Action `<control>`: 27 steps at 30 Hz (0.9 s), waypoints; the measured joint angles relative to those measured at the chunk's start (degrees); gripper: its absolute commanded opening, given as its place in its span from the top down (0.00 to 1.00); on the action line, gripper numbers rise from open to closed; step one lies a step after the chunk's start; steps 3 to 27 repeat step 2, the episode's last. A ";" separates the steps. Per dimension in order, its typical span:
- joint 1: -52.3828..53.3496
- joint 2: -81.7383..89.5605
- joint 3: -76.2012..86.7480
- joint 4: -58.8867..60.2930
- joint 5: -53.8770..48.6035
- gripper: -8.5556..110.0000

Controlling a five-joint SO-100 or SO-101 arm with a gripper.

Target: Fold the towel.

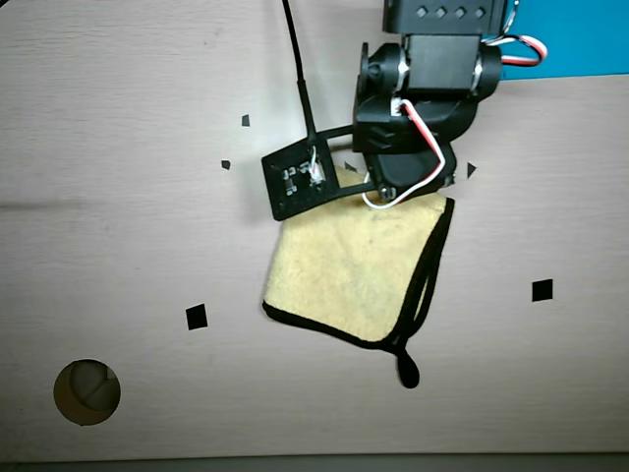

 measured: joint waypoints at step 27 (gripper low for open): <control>-0.09 0.00 0.00 0.00 -0.35 0.93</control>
